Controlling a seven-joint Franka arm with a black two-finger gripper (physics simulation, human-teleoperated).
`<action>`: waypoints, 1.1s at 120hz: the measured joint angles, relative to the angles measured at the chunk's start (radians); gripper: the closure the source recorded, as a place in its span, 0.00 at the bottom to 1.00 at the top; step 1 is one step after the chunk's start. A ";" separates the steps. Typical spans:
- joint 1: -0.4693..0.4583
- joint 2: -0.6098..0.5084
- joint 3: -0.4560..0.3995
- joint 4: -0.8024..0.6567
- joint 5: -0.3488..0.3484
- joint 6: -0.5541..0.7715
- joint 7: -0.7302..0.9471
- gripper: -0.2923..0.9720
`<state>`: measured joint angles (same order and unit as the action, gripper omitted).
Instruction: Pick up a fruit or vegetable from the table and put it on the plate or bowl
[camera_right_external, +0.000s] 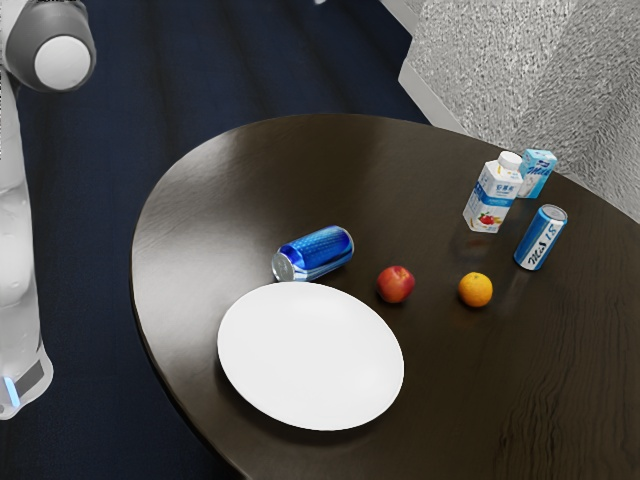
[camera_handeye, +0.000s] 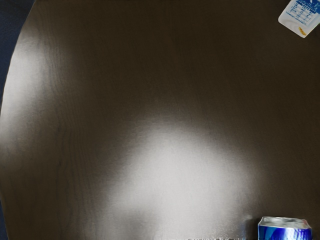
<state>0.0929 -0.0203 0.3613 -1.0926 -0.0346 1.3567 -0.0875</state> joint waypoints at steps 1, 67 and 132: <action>-0.011 0.002 0.007 0.004 -0.002 -0.003 0.000 0.24; 1.017 -0.451 -1.139 -0.534 -0.176 0.028 0.061 0.25; 1.005 -0.343 -1.532 -0.653 -0.217 0.335 0.162 0.25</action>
<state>1.0983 -0.3634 -1.1709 -1.7459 -0.2521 1.6914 0.0744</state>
